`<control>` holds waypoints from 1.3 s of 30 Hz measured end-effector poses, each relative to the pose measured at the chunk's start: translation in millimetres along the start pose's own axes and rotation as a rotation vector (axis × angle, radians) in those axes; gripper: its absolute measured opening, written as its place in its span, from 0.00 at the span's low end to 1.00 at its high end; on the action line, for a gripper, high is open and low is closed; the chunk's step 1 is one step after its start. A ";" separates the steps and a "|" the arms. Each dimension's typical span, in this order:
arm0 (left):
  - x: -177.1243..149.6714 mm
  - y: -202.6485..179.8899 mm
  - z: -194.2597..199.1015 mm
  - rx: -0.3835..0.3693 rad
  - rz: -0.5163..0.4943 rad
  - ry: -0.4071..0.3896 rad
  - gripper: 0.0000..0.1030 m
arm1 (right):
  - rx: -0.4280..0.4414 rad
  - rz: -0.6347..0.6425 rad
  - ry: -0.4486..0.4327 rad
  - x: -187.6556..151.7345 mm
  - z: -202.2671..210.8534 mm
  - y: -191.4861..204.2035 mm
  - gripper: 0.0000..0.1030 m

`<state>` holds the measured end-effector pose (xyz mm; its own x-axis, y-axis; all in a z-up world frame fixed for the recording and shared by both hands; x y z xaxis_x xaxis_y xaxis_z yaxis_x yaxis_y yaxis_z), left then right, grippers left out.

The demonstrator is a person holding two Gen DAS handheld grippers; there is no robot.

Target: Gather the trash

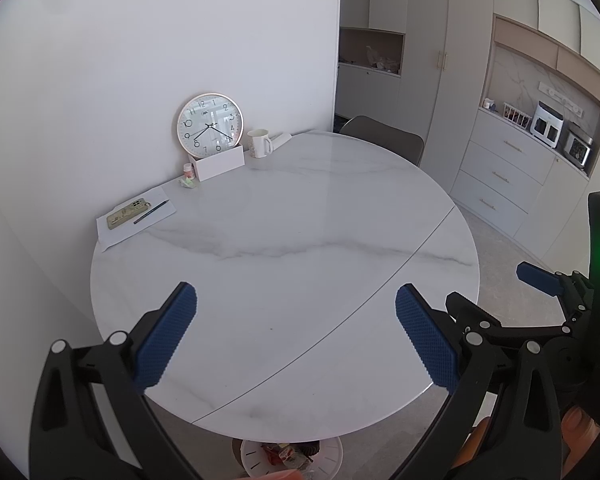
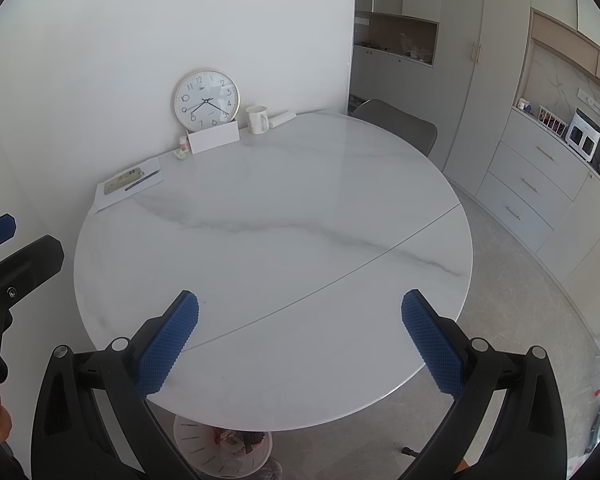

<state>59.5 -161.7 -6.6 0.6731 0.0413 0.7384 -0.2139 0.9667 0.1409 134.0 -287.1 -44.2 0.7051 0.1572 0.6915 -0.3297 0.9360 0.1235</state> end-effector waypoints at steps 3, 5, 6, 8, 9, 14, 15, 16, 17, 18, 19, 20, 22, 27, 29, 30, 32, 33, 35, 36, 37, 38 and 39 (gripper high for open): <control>0.5 -1.3 -0.1 0.000 -0.003 -0.001 0.93 | 0.000 -0.003 0.000 0.1 0.3 -2.4 0.98; 0.7 -1.0 0.5 0.000 -0.004 -0.001 0.93 | -0.002 -0.003 0.000 0.3 0.4 -2.9 0.98; 0.7 -1.0 0.5 0.000 -0.003 -0.001 0.93 | -0.002 -0.003 -0.001 0.2 0.6 -3.2 0.98; 0.7 -1.2 0.6 -0.003 -0.005 -0.001 0.93 | -0.001 -0.003 -0.001 0.6 1.0 -3.7 0.98; 0.2 -1.6 1.1 -0.003 -0.005 -0.001 0.93 | -0.001 -0.002 -0.002 0.7 1.1 -3.8 0.98; 1.2 -1.7 2.4 -0.004 -0.007 -0.003 0.93 | -0.003 -0.003 -0.002 1.2 1.3 -4.2 0.98; 1.4 -1.6 2.3 -0.005 -0.007 -0.003 0.93 | -0.002 -0.002 -0.001 1.2 1.3 -4.2 0.98; 2.0 -1.8 1.8 -0.005 -0.007 -0.002 0.93 | -0.003 -0.002 -0.002 1.3 1.2 -4.3 0.98; 1.9 -1.8 1.9 -0.004 -0.007 -0.002 0.93 | -0.003 -0.001 -0.002 1.3 1.3 -4.4 0.98; 2.0 -1.8 2.0 -0.003 -0.006 -0.003 0.93 | -0.003 -0.001 -0.002 1.1 1.9 -4.6 0.98; 2.1 -1.8 2.0 -0.004 -0.007 -0.003 0.93 | -0.002 -0.001 -0.002 1.1 1.8 -4.6 0.98; 2.0 -2.0 2.0 -0.004 -0.006 -0.003 0.93 | -0.002 -0.001 -0.001 0.9 2.0 -4.6 0.98; 2.1 -2.0 2.1 -0.002 -0.005 -0.003 0.93 | -0.003 -0.001 -0.003 1.1 1.9 -4.5 0.98; 2.9 -1.8 3.2 -0.003 -0.007 -0.004 0.93 | -0.003 0.001 -0.002 0.4 2.5 -4.5 0.98; 2.6 -2.0 3.3 -0.002 -0.007 -0.004 0.93 | -0.004 0.000 -0.002 0.1 3.0 -4.7 0.98; 2.8 -2.1 3.3 -0.004 -0.006 -0.003 0.93 | -0.003 -0.001 -0.003 -0.1 3.3 -5.2 0.98; 3.7 -2.5 4.2 -0.008 -0.010 -0.002 0.93 | -0.003 -0.001 -0.002 -0.2 3.4 -5.7 0.98; 4.5 -2.0 4.0 -0.009 -0.011 -0.002 0.93 | -0.004 0.000 -0.003 -0.3 3.4 -5.8 0.98; 5.5 -1.6 4.4 -0.010 -0.013 -0.003 0.93 | -0.005 -0.002 -0.002 -0.7 3.8 -6.4 0.98; 5.8 -1.7 4.2 -0.011 -0.013 -0.003 0.93 | -0.003 -0.003 -0.001 -0.9 4.1 -6.7 0.98; 5.7 -1.8 4.3 -0.011 -0.013 -0.003 0.93 | -0.005 -0.003 -0.001 -1.1 4.2 -7.1 0.98; 6.4 -1.7 4.6 -0.012 -0.015 -0.005 0.93 | -0.007 -0.002 -0.001 -1.1 4.2 -7.5 0.98; 7.2 -1.9 4.6 -0.013 -0.017 -0.006 0.93 | -0.006 -0.002 0.000 -0.5 3.7 -7.9 0.98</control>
Point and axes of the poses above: each gripper's, at about its wrist camera, not at the fingertips, and z roughly against the way its jaws point, y to its left, x to its top, the point moved 7 cm from there along -z, roughly the way its jaws point, and after that the axes turned 13 degrees about -z, right-handed, at the moved point
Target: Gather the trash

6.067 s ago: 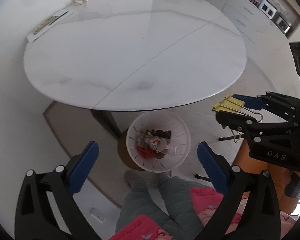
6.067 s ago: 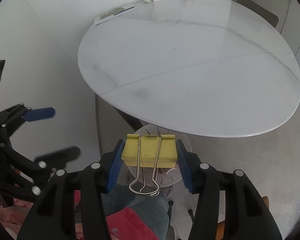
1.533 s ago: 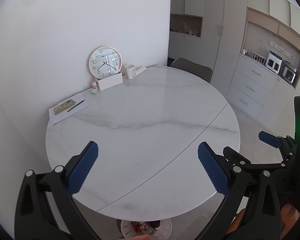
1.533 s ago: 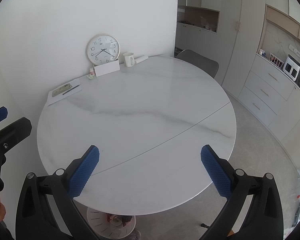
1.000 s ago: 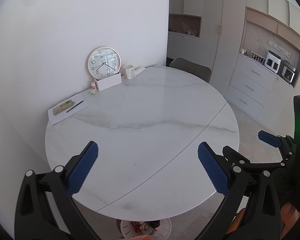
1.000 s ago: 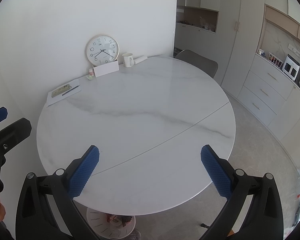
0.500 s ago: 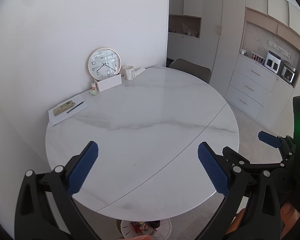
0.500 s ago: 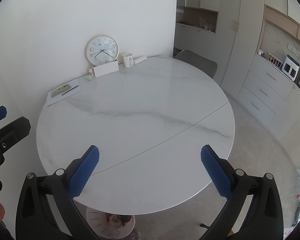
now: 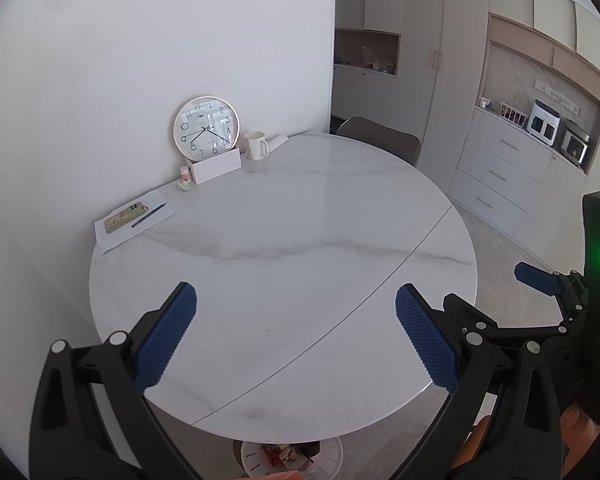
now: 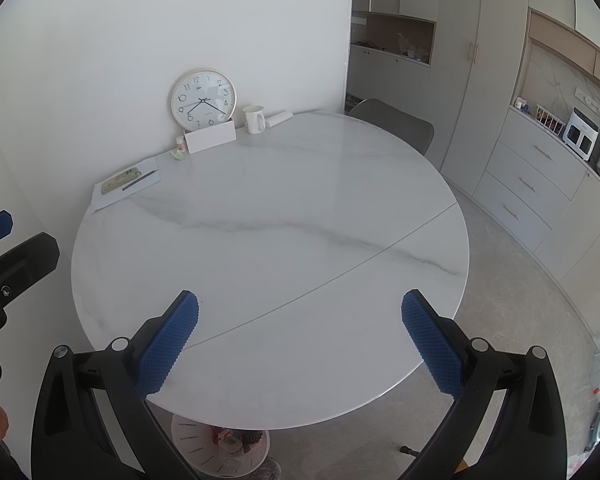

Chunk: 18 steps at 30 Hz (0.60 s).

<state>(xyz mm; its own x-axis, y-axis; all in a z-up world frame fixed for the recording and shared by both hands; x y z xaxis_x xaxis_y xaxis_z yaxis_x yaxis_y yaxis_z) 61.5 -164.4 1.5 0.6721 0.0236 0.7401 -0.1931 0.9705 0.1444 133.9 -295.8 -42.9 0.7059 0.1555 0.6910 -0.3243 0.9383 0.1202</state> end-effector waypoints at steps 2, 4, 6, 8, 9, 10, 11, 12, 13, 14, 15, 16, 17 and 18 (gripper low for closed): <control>0.5 0.1 0.1 -0.001 -0.002 -0.001 0.93 | 0.000 -0.001 -0.001 0.0 0.0 0.1 0.98; 0.5 0.1 0.2 -0.002 -0.004 -0.001 0.93 | 0.000 0.000 -0.001 0.3 -0.2 -0.2 0.98; 0.9 -0.1 -0.5 -0.003 -0.002 -0.001 0.93 | 0.002 0.000 0.000 0.1 0.1 -0.3 0.98; 1.8 0.0 -1.0 -0.004 -0.002 -0.001 0.93 | -0.001 -0.002 -0.002 0.2 0.5 -0.6 0.98; 1.7 0.1 -1.0 -0.003 -0.003 -0.001 0.93 | -0.001 -0.003 -0.002 -0.3 -0.6 -0.3 0.98; 1.8 0.1 -1.1 -0.003 -0.003 -0.001 0.93 | -0.002 -0.004 -0.003 -0.7 -0.9 -0.7 0.98; 1.9 0.1 -1.0 -0.001 -0.002 -0.001 0.93 | -0.003 -0.005 -0.003 -1.3 -0.5 -1.0 0.98; 2.0 -0.1 -0.9 0.000 -0.003 -0.002 0.93 | -0.004 -0.006 -0.002 -1.9 -0.8 -1.5 0.98; 2.1 -0.3 -1.1 0.001 -0.005 -0.001 0.93 | -0.005 -0.007 -0.002 -2.0 -1.0 -1.9 0.98; 2.1 -0.4 -1.3 0.001 -0.004 0.000 0.93 | -0.004 -0.008 -0.001 -3.0 -0.9 -2.0 0.98; 2.4 -1.0 -1.5 0.000 -0.006 0.001 0.93 | -0.004 -0.008 0.000 -2.9 -1.5 -2.1 0.98; 3.1 -1.2 -1.6 0.001 -0.008 0.001 0.93 | -0.005 -0.007 0.000 -3.4 -1.4 -2.1 0.98; 3.2 -1.4 -1.5 0.003 -0.007 0.000 0.93 | -0.005 -0.007 0.000 -2.6 -1.5 -2.3 0.98; 3.3 -1.5 -1.5 0.004 -0.009 0.000 0.93 | -0.005 -0.007 0.000 -3.0 -1.4 -2.2 0.98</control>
Point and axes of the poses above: each gripper's, at about its wrist camera, not at the fingertips, and z roughly against the way its jaws point, y to its left, x to its top, the point moved 7 cm from there along -z, roughly the way its jaws point, and after that the axes turned 13 degrees about -z, right-handed, at the moved point
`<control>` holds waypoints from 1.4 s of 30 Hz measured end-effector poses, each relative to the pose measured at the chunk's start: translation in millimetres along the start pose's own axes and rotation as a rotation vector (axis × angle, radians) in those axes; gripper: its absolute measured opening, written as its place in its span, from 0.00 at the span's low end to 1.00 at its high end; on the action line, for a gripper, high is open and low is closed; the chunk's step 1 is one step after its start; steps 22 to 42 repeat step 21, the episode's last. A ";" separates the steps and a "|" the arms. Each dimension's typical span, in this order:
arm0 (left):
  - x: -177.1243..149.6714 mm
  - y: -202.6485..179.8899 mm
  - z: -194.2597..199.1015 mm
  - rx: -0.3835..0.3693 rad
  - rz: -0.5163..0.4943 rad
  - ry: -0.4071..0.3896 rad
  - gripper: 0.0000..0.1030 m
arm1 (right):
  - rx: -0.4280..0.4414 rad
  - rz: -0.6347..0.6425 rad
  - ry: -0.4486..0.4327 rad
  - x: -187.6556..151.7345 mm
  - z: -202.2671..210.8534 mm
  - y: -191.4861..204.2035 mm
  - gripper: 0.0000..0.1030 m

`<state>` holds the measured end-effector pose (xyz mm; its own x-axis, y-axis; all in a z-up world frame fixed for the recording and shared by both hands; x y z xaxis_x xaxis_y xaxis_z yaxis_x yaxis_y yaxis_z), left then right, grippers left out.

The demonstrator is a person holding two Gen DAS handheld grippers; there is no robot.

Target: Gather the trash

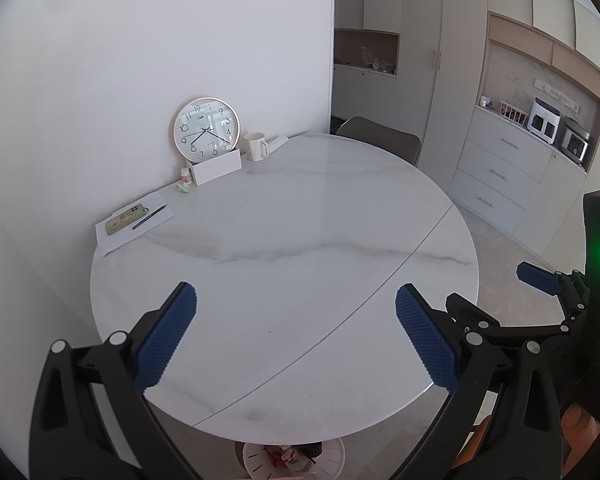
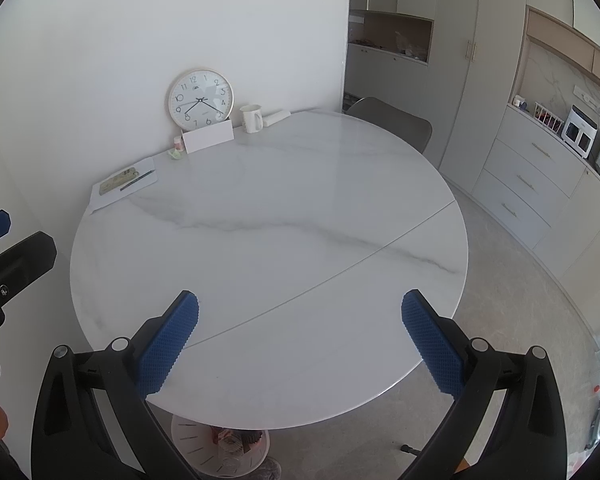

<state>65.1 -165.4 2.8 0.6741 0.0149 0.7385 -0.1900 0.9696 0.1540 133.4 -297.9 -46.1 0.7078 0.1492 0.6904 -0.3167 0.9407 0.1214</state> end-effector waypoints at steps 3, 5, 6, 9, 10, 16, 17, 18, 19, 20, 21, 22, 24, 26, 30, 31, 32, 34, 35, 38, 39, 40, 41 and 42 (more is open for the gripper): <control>1.0 0.8 -0.3 0.000 0.002 -0.002 0.93 | 0.000 0.000 0.001 -0.6 0.0 -0.7 0.98; 0.9 2.9 -0.6 -0.005 0.015 -0.002 0.93 | 0.000 0.000 0.001 -0.2 -0.1 -0.6 0.98; 0.8 4.6 -0.7 -0.004 0.020 -0.006 0.93 | 0.002 -0.001 0.001 -0.2 -0.1 -0.6 0.98; 1.1 8.9 0.8 0.018 0.023 -0.015 0.93 | -0.001 0.000 0.001 0.2 -0.9 -0.9 0.98; 1.3 9.7 1.1 0.019 0.024 -0.018 0.93 | 0.000 0.000 0.003 -0.7 -1.2 -1.0 0.98; 3.3 10.8 -0.4 -0.004 0.021 -0.018 0.93 | 0.003 0.001 0.006 -1.6 -3.1 -0.5 0.98; 3.0 12.0 -0.7 -0.003 0.024 -0.019 0.93 | 0.002 0.000 0.007 -2.5 -3.2 -0.7 0.98; 2.4 12.7 -1.1 -0.003 0.025 -0.017 0.93 | 0.003 0.000 0.007 -2.1 -3.0 -0.3 0.98; 1.8 12.6 -1.4 -0.006 0.023 -0.015 0.93 | 0.003 0.000 0.007 -2.4 -2.8 -0.1 0.98; 0.9 13.0 -1.6 -0.010 0.023 -0.013 0.93 | 0.001 0.000 0.007 -1.2 -3.2 0.4 0.98; 0.8 13.2 -1.6 -0.009 0.023 -0.014 0.93 | 0.001 -0.001 0.006 -1.0 -3.1 0.3 0.98; 0.8 13.2 -1.6 -0.009 0.023 -0.014 0.93 | 0.001 -0.001 0.006 -1.0 -3.1 0.3 0.98; 0.8 13.2 -1.6 -0.009 0.023 -0.014 0.93 | 0.001 -0.001 0.006 -1.0 -3.1 0.3 0.98; 0.8 13.2 -1.6 -0.009 0.023 -0.014 0.93 | 0.001 -0.001 0.006 -1.0 -3.1 0.3 0.98; 0.8 13.2 -1.6 -0.009 0.023 -0.014 0.93 | 0.001 -0.001 0.006 -1.0 -3.1 0.3 0.98; 0.8 13.2 -1.6 -0.009 0.023 -0.014 0.93 | 0.001 -0.001 0.006 -1.0 -3.1 0.3 0.98; 0.8 13.2 -1.6 -0.009 0.023 -0.014 0.93 | 0.001 -0.001 0.006 -1.0 -3.1 0.3 0.98; 0.8 13.2 -1.6 -0.009 0.023 -0.014 0.93 | 0.001 -0.001 0.006 -1.0 -3.1 0.3 0.98; 0.8 13.2 -1.6 -0.009 0.023 -0.014 0.93 | 0.001 -0.001 0.006 -1.0 -3.1 0.3 0.98; 0.8 13.2 -1.6 -0.009 0.023 -0.014 0.93 | 0.001 -0.001 0.006 -1.0 -3.1 0.3 0.98; 0.8 13.2 -1.6 -0.009 0.023 -0.014 0.93 | 0.001 -0.001 0.006 -1.0 -3.1 0.3 0.98; 0.8 13.2 -1.6 -0.009 0.023 -0.014 0.93 | 0.001 -0.001 0.006 -1.0 -3.1 0.3 0.98; 0.8 13.2 -1.6 -0.009 0.023 -0.014 0.93 | 0.001 -0.001 0.006 -1.0 -3.1 0.3 0.98; 0.8 13.2 -1.6 -0.009 0.023 -0.014 0.93 | 0.001 -0.001 0.006 -1.0 -3.1 0.3 0.98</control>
Point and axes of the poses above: each gripper's, at about its wrist camera, not at the fingertips, and z roughly against the way its jaws point, y to its left, x to its top, the point moved 7 cm from there along -z, roughly the way its jaws point, and after that the axes turned 13 degrees about -z, right-handed, at the moved point
